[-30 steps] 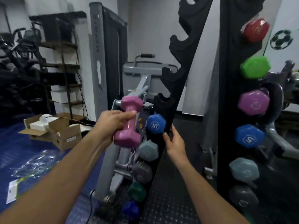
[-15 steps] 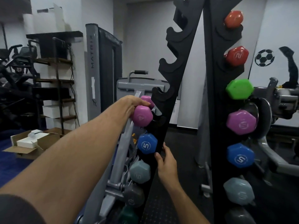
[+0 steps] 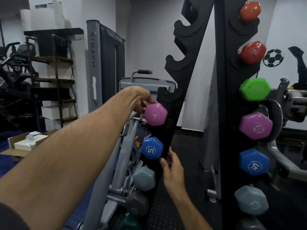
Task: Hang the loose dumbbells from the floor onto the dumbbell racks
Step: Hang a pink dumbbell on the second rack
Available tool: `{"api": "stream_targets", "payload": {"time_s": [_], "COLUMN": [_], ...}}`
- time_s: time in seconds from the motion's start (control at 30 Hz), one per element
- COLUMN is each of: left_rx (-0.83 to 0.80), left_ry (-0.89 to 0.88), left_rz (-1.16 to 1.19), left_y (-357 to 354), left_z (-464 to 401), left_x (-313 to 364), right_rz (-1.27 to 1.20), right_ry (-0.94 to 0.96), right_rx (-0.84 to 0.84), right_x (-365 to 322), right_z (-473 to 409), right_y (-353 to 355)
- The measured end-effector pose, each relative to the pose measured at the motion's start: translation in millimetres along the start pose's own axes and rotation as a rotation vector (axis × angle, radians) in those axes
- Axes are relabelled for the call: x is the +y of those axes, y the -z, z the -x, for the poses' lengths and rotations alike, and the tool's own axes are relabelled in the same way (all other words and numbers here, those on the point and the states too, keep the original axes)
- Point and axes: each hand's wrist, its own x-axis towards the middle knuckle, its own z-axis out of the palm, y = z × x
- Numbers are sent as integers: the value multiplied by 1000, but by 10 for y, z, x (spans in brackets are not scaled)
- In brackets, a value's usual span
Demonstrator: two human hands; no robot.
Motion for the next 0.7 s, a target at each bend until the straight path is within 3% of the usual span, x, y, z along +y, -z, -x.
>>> {"api": "stream_targets", "payload": {"time_s": [0.1, 0.4, 0.7], "left_rx": [-55, 27, -58], "left_ry": [-14, -218, -289], "left_rz": [20, -45, -43], "left_y": [-33, -135, -95], "left_z": [12, -13, -44], "left_x": [-11, -319, -439], "right_rz": [-3, 10, 76], "right_ry": [1, -11, 7], "right_rx": [-8, 17, 29], "right_x": [7, -20, 0], "right_z": [0, 14, 9], "right_y": [5, -20, -39]}}
